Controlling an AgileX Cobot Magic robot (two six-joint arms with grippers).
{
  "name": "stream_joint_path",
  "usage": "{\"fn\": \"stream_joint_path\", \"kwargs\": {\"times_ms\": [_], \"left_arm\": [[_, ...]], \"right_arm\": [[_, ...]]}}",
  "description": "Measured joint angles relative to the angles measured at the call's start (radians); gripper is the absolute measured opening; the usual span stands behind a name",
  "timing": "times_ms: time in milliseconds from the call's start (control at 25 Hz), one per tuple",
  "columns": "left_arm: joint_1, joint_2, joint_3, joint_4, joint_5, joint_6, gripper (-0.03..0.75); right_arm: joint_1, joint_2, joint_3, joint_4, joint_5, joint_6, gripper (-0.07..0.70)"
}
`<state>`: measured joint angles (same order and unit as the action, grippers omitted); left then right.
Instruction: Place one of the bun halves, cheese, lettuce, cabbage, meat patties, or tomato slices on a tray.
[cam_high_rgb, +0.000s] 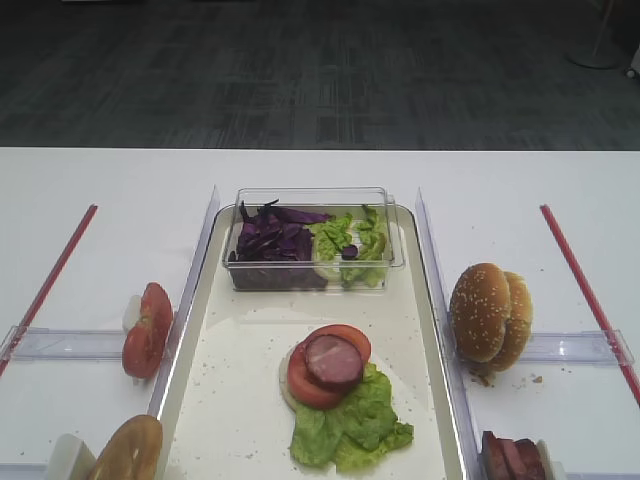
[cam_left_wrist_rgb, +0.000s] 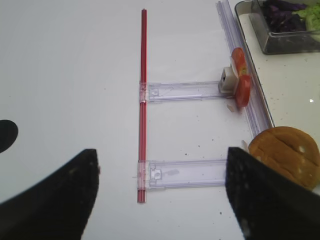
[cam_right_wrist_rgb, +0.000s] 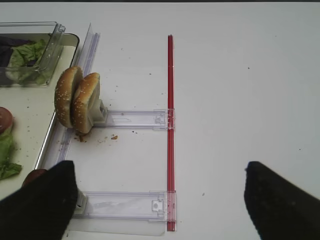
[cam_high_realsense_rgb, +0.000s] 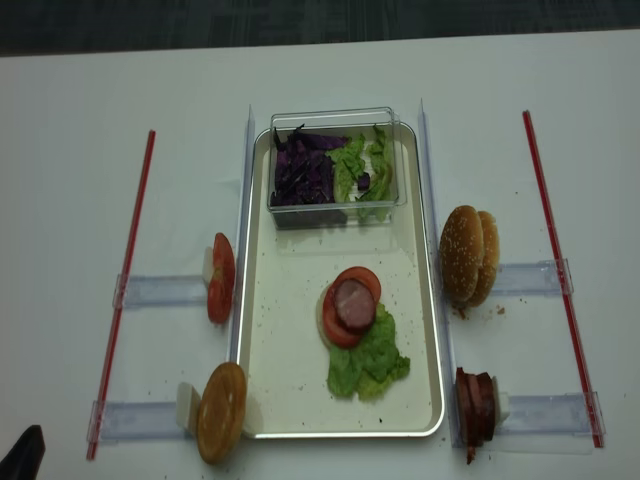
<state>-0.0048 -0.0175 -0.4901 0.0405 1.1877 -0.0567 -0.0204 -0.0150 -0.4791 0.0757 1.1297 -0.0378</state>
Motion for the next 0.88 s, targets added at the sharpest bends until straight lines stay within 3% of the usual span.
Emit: {"fn": "stream_joint_path", "kwargs": {"times_ms": [880], "left_arm": [[0.0,0.0,0.0,0.0,0.0,0.0,0.49]], "right_arm": [[0.0,0.0,0.0,0.0,0.0,0.0,0.687]]}}
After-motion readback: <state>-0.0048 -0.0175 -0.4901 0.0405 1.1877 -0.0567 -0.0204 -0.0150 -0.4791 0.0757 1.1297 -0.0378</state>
